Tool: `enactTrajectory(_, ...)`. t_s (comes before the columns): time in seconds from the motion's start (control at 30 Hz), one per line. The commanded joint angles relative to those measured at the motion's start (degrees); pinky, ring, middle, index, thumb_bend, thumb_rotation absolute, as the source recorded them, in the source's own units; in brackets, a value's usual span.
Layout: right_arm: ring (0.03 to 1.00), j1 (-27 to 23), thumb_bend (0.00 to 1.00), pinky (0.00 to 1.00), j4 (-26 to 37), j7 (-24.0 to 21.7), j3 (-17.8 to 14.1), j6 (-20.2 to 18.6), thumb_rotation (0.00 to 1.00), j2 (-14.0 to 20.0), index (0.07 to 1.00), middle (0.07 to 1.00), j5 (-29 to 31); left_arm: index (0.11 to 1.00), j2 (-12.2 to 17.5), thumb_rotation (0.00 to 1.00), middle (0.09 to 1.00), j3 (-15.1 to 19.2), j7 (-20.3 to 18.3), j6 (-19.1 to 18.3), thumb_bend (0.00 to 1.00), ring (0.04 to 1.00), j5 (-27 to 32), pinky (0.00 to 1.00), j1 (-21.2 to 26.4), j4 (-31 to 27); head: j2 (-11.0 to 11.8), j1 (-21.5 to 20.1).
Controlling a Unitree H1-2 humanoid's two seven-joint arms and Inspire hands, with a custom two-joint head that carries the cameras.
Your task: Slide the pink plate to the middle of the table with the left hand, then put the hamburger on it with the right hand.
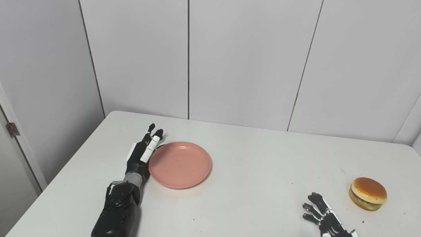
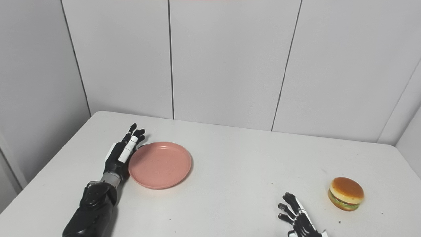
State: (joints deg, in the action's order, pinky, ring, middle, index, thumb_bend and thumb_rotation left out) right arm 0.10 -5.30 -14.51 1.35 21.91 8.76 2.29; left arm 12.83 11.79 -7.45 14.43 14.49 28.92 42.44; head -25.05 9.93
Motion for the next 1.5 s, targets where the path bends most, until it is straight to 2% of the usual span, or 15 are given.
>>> enactTrajectory(0.0, 0.857, -1.77, 0.74, 0.80, -6.89, 1.22, 0.05, -4.15, 0.92, 0.39, 0.924, 0.924, -1.00, 0.971, -0.26, 0.71, 0.928, -0.04, -0.25, 0.57, 0.90, 0.946, 0.09, 0.81, 1.91, -1.27, -0.06, -0.03)
enactTrajectory(0.17, 0.853, -1.77, 0.75, 0.81, -6.85, 1.30, 0.19, -4.19, 0.93, 0.29, 0.927, 0.926, -1.46, 0.970, -1.01, 0.67, 0.922, -0.33, -0.42, 0.38, 0.92, 0.933, 0.28, 0.86, 1.92, -1.10, -0.07, -0.13)
enactTrajectory(0.33, 0.855, -1.75, 0.74, 0.81, -6.61, 1.35, 0.42, -4.09, 0.93, 0.17, 0.930, 0.930, -1.83, 0.982, -1.13, 0.70, 0.936, -1.89, -0.38, 1.42, 0.87, 0.953, -1.42, 0.88, 1.64, -0.19, -0.13, -0.40)
enactTrajectory(0.57, 0.856, -1.71, 0.74, 0.82, -6.53, 1.14, 0.67, -4.15, 0.93, 0.16, 0.931, 0.929, -1.50, 0.997, -2.83, 0.71, 0.943, -2.43, 1.26, 0.55, 0.82, 0.966, -2.84, 0.91, 0.77, -1.08, -0.27, -0.49)
enactTrajectory(0.63, 0.854, -1.71, 0.74, 0.82, -6.50, 1.20, 0.75, -4.09, 0.93, 0.17, 0.931, 0.930, -1.65, 0.988, -3.36, 0.70, 0.939, -2.60, 2.12, 0.16, 0.86, 0.957, -3.46, 0.90, 0.43, -1.75, -0.27, -0.55)
enactTrajectory(0.77, 0.854, -1.66, 0.73, 0.82, -6.28, 1.34, 0.96, -4.17, 0.93, 0.19, 0.933, 0.930, -1.99, 0.966, -4.98, 0.68, 0.930, -2.68, 3.84, -0.83, 0.88, 0.937, -4.06, 0.88, -0.36, -3.63, -0.33, -0.69)
enactTrajectory(0.9, 0.861, -1.69, 0.73, 0.81, -6.35, 1.56, 1.24, -3.93, 0.94, 0.24, 0.935, 0.932, -2.26, 0.962, -7.30, 0.69, 0.944, -2.74, 5.94, -4.48, 0.83, 0.948, -4.12, 0.90, -1.97, -9.02, -0.36, -0.75)
enactTrajectory(1.07, 0.849, -1.71, 0.73, 0.81, -6.23, 1.90, 1.59, -4.08, 0.94, 0.15, 0.929, 0.928, -2.61, 0.955, -9.23, 0.70, 0.938, -4.15, 7.15, -7.04, 0.80, 0.951, -5.31, 0.91, -3.41, -13.60, -0.36, -0.94)
enactTrajectory(1.2, 0.843, -1.73, 0.74, 0.80, -6.11, 2.26, 1.90, -3.85, 0.95, 0.10, 0.929, 0.920, -3.39, 0.947, -10.55, 0.71, 0.933, -5.36, 8.28, -6.73, 0.84, 0.939, -7.20, 0.89, -4.04, -13.96, -0.56, -1.33)
enactTrajectory(1.3, 0.840, -1.64, 0.73, 0.80, -5.79, 2.36, 2.06, -3.94, 0.95, 0.02, 0.924, 0.914, -3.51, 0.953, -11.70, 0.69, 0.967, -6.08, 7.94, -5.87, 0.87, 0.968, -7.58, 0.96, -4.45, -13.79, -0.65, -1.40)
enactTrajectory(1.47, 0.830, -1.59, 0.74, 0.79, -5.17, 2.62, 2.27, -4.47, 0.94, -0.24, 0.921, 0.909, -4.00, 0.953, -12.37, 0.71, 0.960, -7.47, 8.88, -5.95, 0.87, 0.945, -9.80, 0.88, -4.83, -13.76, -0.79, -1.77)
